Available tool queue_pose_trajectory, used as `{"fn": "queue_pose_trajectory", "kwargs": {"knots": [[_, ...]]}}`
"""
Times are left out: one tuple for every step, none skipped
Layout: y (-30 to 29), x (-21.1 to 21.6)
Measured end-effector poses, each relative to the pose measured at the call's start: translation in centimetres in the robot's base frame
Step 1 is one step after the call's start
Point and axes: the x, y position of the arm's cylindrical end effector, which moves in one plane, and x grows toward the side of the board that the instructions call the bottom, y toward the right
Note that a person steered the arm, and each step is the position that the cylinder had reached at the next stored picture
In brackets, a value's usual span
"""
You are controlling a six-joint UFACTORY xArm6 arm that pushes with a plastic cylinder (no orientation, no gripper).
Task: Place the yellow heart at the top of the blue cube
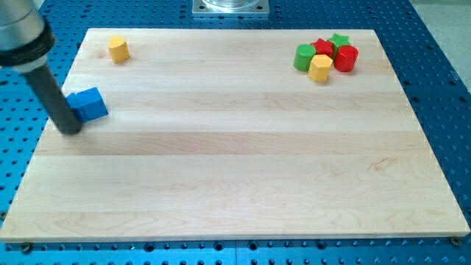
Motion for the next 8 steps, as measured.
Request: {"fn": "queue_pose_trajectory", "kwargs": {"knots": [[-2.7, 2.7], [5.1, 3.4], [12.9, -7.9], [10.1, -14.9], [6.3, -19.3], [4.9, -19.3], [3.0, -20.0], [1.6, -11.1]]}}
